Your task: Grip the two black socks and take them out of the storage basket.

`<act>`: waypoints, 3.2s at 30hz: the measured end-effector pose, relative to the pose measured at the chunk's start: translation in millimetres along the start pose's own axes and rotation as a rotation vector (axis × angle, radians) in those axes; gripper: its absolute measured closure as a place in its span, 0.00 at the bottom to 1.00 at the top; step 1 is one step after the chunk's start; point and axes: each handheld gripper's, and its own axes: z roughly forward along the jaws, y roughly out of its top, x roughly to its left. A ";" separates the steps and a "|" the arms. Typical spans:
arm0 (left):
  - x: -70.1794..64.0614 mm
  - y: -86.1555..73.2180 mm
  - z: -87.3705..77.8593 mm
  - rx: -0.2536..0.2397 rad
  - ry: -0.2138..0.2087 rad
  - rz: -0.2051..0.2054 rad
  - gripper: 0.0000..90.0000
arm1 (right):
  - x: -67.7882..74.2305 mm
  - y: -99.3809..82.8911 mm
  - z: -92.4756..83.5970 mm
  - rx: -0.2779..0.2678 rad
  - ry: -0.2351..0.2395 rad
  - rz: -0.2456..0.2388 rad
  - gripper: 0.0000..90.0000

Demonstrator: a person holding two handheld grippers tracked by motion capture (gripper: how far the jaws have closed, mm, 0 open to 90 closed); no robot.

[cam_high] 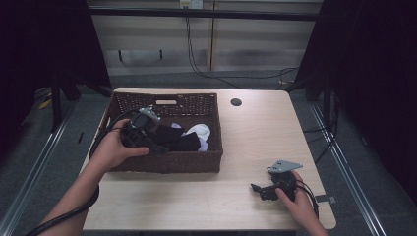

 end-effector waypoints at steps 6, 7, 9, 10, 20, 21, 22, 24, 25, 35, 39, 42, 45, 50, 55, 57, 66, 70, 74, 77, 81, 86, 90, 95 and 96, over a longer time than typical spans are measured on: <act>15.8 3.2 6.4 -0.002 0.033 -0.005 0.23 | -0.1 0.0 0.0 0.000 0.000 -0.001 0.09; 18.3 3.9 7.4 0.000 0.044 -0.010 0.23 | -0.1 -0.1 0.0 -0.001 0.000 -0.001 0.10; 26.2 6.1 12.3 0.001 0.060 -0.028 0.23 | -0.1 0.0 0.0 -0.001 0.000 -0.001 0.10; 26.2 6.1 12.3 0.001 0.060 -0.028 0.23 | -0.1 0.0 0.0 -0.001 0.000 -0.001 0.10; 46.0 9.4 40.3 0.024 0.070 -0.077 0.23 | 0.0 -0.1 0.1 -0.002 0.002 -0.003 0.10; 46.7 11.8 46.8 0.029 0.058 -0.075 0.23 | 0.2 -0.2 0.2 -0.003 0.004 -0.005 0.10; 47.1 13.0 50.3 0.039 0.058 -0.068 0.23 | 0.2 -0.2 0.2 -0.004 0.004 -0.005 0.10; 47.0 15.7 57.8 0.081 0.058 -0.058 0.23 | 0.2 -0.2 0.2 -0.003 0.004 -0.005 0.10; 46.3 16.7 61.1 0.095 0.073 -0.045 0.23 | 0.2 -0.2 0.2 -0.004 0.005 -0.005 0.10; 50.6 23.7 79.2 0.134 0.046 -0.037 0.23 | 0.4 -0.1 0.3 -0.005 0.004 -0.002 0.10; 55.5 21.5 89.0 0.138 0.045 -0.067 0.27 | 0.3 -0.1 0.2 -0.004 0.005 -0.002 0.10; 54.3 20.0 99.4 0.165 0.000 -0.048 0.37 | 0.5 -0.1 0.3 -0.005 0.004 -0.001 0.10; 55.0 17.4 106.8 0.218 -0.007 -0.061 0.54 | 0.5 -0.1 0.3 -0.005 0.004 -0.001 0.10; 52.8 20.1 104.1 0.256 0.021 -0.067 0.89 | 0.5 -0.1 0.3 -0.005 0.004 -0.001 0.10; 51.7 25.3 87.8 0.256 0.038 -0.044 0.94 | 0.5 -0.1 0.3 -0.005 0.004 -0.001 0.10; 51.3 27.4 80.4 0.252 0.049 -0.032 0.94 | 0.5 -0.1 0.3 -0.005 0.004 -0.001 0.10; 51.0 35.2 53.4 0.247 0.032 -0.034 0.94 | 0.3 -0.1 0.4 -0.006 0.004 -0.003 0.10; 48.2 40.7 43.0 0.251 0.026 -0.027 0.94 | 0.4 0.0 0.3 -0.005 0.004 -0.001 0.10; 45.3 45.3 34.3 0.256 0.024 -0.023 0.94 | 0.3 0.0 0.3 -0.005 0.004 -0.003 0.10; 42.3 50.3 23.7 0.252 0.021 -0.013 0.94 | 0.3 0.0 0.4 -0.006 0.004 -0.003 0.10; 39.2 54.9 10.4 0.262 0.014 -0.016 0.94 | 0.3 0.0 0.4 -0.006 0.004 -0.003 0.10; 35.8 60.0 -6.2 0.280 0.006 -0.007 0.94 | 0.2 0.1 0.1 -0.003 0.004 -0.003 0.10; 31.5 61.2 -14.4 0.273 -0.006 -0.005 0.94 | 0.2 0.0 0.2 -0.004 0.004 -0.004 0.10; 24.7 62.9 -20.7 0.269 -0.012 0.014 0.94 | 0.2 0.0 0.1 -0.003 0.005 -0.004 0.10; 22.4 63.5 -21.8 0.268 -0.013 0.015 0.94 | 0.2 0.0 0.2 -0.004 0.004 -0.005 0.10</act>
